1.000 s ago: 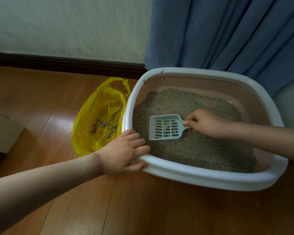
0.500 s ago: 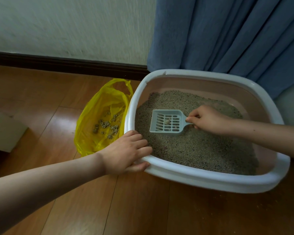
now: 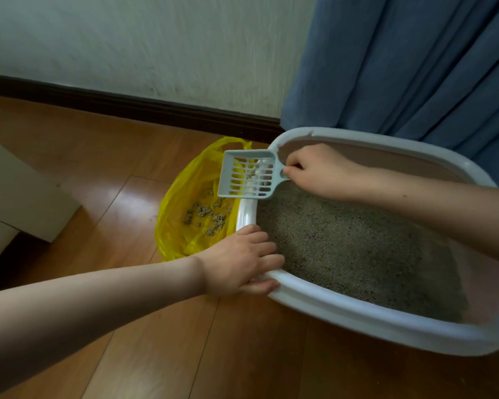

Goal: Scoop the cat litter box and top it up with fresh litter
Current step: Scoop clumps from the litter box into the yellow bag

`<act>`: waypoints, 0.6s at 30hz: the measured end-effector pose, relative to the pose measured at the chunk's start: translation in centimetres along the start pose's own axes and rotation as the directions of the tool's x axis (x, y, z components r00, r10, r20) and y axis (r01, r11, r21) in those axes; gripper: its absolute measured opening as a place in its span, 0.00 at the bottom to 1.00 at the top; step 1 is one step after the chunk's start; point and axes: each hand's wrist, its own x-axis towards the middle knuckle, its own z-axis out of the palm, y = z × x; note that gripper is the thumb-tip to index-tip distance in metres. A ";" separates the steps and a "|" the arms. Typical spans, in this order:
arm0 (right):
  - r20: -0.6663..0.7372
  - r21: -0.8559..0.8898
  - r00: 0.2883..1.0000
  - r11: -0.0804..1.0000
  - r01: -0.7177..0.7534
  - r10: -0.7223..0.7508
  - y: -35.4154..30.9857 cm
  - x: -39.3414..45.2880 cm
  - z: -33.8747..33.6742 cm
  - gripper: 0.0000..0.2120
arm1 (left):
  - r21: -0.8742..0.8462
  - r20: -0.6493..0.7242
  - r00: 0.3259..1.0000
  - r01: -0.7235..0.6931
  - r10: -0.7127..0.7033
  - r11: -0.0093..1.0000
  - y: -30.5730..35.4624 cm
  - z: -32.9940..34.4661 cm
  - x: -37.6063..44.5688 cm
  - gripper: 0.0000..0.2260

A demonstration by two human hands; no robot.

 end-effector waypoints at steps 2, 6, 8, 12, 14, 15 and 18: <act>0.009 -0.090 0.999 0.995 0.038 -0.037 -1.7 1.4 0.6 0.14 | -0.007 -0.002 1.000 -0.004 0.004 1.000 0.0 0.1 0.0 0.14; 0.032 -0.214 0.990 0.967 0.139 -0.135 -4.5 3.2 2.0 0.10 | -0.014 -0.011 1.000 -0.004 0.004 1.000 -0.1 0.2 -0.1 0.13; 0.023 -0.356 0.977 0.911 0.207 -0.213 -5.5 3.6 2.7 0.07 | -0.020 -0.013 1.000 -0.002 0.002 1.000 -0.1 0.2 -0.1 0.13; 0.065 -0.607 0.950 0.744 0.280 -0.305 -6.6 4.1 3.9 0.08 | -0.038 -0.027 1.000 -0.008 0.007 0.999 -0.2 0.2 -0.2 0.13; 0.092 -0.663 0.942 0.686 0.300 -0.324 -6.8 4.1 4.2 0.12 | -0.040 -0.038 0.999 -0.012 0.010 0.999 -0.3 0.3 -0.3 0.14; 0.099 -0.686 0.935 0.658 0.312 -0.340 -6.8 4.1 4.3 0.14 | -0.040 -0.041 0.999 -0.013 0.011 0.999 -0.3 0.3 -0.3 0.14; 0.106 -0.724 0.910 0.597 0.346 -0.400 -6.5 4.2 4.6 0.16 | -0.035 -0.031 0.999 -0.016 0.015 0.999 -0.4 0.4 -0.4 0.14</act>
